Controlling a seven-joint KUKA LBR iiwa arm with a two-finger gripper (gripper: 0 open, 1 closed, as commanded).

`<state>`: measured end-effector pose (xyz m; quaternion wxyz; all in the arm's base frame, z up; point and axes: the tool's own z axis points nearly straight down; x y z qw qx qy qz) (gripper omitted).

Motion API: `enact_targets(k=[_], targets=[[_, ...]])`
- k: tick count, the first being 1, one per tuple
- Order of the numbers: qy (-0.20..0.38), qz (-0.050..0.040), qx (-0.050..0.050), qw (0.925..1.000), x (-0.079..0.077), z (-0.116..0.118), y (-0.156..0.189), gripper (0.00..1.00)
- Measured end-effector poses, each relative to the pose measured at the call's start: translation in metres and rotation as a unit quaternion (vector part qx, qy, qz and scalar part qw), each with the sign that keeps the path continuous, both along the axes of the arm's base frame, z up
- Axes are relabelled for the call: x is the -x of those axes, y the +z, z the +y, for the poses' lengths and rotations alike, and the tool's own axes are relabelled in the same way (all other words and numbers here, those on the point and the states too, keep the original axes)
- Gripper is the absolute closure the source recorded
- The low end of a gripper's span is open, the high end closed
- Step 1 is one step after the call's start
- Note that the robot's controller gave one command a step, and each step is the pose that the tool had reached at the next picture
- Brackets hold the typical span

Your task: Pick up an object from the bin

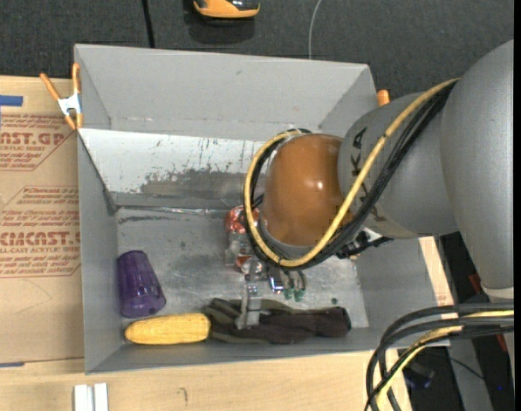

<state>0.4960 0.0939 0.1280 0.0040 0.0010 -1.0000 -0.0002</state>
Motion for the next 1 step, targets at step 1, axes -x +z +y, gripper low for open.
enact_targets(k=[1], targets=[[-0.001, -0.0038, 0.0, 1.0, -0.002, -0.0004, 0.0043, 0.0]])
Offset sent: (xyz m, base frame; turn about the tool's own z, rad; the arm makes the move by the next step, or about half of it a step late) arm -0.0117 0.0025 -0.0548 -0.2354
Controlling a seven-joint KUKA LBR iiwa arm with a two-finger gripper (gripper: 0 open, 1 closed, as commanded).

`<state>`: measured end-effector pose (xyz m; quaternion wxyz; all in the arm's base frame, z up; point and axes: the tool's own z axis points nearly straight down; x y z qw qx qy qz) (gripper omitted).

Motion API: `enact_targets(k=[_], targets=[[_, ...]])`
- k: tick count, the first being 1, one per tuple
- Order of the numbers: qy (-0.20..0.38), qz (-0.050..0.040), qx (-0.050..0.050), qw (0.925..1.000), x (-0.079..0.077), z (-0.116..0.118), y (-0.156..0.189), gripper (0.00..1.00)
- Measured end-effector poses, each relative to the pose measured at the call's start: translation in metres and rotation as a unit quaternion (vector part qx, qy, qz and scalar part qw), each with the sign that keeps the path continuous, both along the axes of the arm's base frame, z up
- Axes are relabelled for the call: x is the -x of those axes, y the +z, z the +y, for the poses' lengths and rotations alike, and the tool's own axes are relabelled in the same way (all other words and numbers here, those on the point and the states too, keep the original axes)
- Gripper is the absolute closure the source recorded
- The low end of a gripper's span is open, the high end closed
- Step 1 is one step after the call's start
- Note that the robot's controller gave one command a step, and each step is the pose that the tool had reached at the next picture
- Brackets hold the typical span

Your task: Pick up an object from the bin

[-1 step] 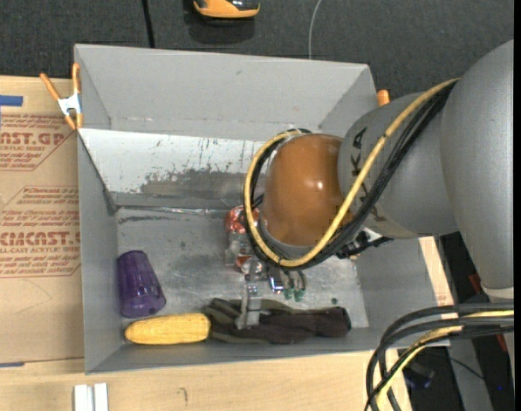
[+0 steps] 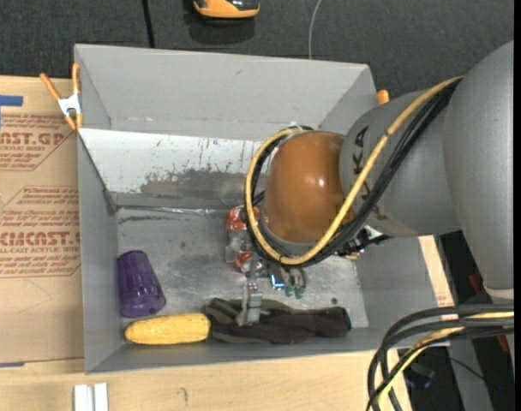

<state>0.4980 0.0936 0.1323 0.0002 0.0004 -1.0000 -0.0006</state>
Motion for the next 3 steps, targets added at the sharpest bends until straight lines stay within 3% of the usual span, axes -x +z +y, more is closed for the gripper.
enact_targets(k=[1, 2, 3], targets=[[0.04, -0.0037, 0.0, 0.9992, 0.003, 0.001, -0.017, 0.0], [0.053, 0.0009, 0.0, 0.9986, 0.013, -0.023, -0.062, 1.0], [0.052, 0.0009, 0.0, 0.9986, 0.013, -0.023, -0.062, 1.0]])
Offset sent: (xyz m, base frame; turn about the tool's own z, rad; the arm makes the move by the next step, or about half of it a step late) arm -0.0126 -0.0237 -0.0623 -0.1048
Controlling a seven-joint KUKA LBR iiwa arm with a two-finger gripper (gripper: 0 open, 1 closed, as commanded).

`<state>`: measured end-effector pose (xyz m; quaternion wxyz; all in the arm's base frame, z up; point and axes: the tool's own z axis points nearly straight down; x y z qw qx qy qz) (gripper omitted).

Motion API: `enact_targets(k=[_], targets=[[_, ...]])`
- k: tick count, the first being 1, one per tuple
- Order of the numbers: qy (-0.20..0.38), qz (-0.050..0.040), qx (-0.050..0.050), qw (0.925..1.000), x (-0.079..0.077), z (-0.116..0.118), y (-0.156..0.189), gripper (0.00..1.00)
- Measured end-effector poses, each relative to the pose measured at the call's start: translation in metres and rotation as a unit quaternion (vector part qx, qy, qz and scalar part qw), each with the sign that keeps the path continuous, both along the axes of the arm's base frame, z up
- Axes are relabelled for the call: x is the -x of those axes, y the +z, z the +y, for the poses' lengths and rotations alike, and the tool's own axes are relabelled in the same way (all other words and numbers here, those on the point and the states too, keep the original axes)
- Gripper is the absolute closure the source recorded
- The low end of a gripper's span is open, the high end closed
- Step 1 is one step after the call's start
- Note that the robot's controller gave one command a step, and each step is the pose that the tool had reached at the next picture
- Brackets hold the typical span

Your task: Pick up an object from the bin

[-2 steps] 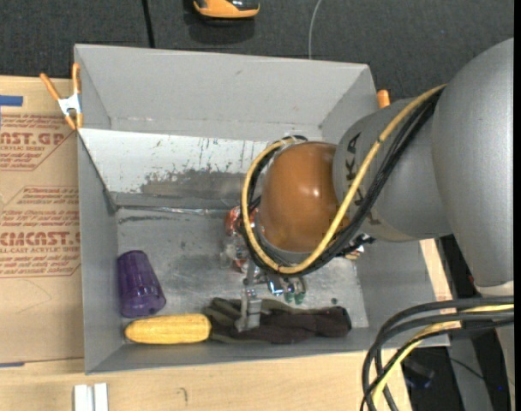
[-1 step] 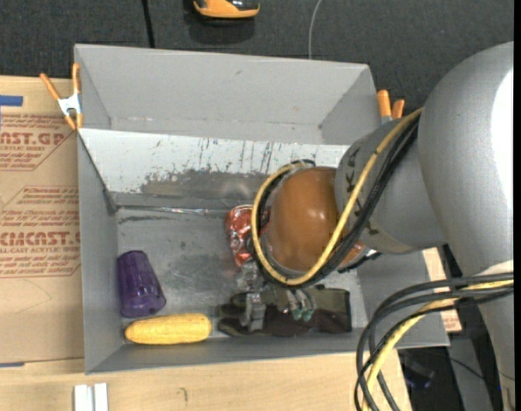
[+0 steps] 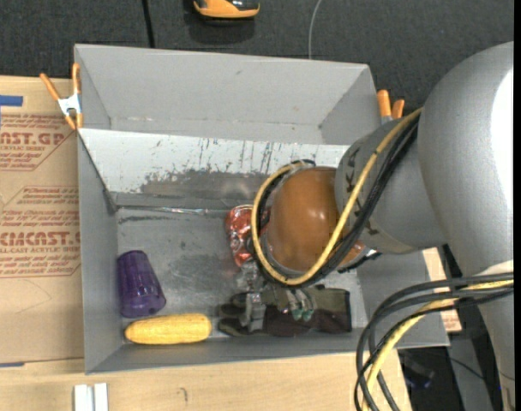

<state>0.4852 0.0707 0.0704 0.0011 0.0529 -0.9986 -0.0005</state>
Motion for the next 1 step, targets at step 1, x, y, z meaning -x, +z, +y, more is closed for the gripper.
enact_targets(k=[1], targets=[[-0.021, -0.0031, 0.0, 0.9998, -0.0202, -0.0009, 0.2101, 1.0]])
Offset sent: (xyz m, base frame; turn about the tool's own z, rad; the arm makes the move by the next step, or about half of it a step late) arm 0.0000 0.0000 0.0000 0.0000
